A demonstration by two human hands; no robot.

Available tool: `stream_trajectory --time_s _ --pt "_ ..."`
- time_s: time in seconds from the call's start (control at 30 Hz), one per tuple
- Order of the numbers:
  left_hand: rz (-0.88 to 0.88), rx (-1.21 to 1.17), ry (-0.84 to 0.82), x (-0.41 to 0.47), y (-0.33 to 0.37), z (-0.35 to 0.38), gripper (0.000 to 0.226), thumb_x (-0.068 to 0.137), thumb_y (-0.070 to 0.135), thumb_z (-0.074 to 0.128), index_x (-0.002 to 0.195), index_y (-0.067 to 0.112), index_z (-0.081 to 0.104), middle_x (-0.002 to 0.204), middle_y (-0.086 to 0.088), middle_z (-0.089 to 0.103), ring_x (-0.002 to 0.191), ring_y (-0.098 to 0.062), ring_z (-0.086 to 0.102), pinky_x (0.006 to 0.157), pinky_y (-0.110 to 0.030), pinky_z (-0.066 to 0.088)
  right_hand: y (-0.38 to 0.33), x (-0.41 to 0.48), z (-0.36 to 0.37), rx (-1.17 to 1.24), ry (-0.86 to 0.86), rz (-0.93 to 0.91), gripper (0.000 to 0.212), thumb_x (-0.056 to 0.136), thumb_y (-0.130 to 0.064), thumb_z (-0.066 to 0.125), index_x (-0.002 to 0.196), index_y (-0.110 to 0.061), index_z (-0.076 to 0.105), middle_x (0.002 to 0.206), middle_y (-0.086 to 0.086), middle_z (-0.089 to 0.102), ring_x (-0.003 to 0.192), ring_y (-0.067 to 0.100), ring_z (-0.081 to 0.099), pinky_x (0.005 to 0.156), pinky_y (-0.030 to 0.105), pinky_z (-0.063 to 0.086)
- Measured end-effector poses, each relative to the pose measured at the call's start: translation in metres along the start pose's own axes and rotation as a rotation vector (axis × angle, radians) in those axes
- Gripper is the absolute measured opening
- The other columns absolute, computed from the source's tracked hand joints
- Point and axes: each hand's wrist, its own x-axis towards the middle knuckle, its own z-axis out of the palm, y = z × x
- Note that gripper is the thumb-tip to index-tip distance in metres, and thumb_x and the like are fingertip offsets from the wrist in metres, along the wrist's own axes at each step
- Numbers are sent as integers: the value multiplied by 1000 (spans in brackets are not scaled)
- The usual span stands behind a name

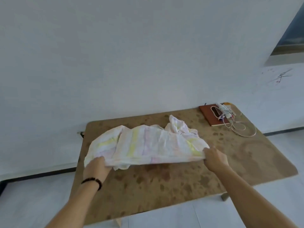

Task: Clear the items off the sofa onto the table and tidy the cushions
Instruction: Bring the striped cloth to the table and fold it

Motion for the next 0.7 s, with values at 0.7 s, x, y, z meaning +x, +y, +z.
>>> stream_trajectory --time_s 0.7 --pt "-587 -217 -102 11 -67 78 37 93 39 42 122 20 53 116 -22 56 101 -42 54 81 -46 48 5 -38 85 915 80 576 33 88 -5 58 119 -11 47 111 14 59 91 31 57 70 36 47"
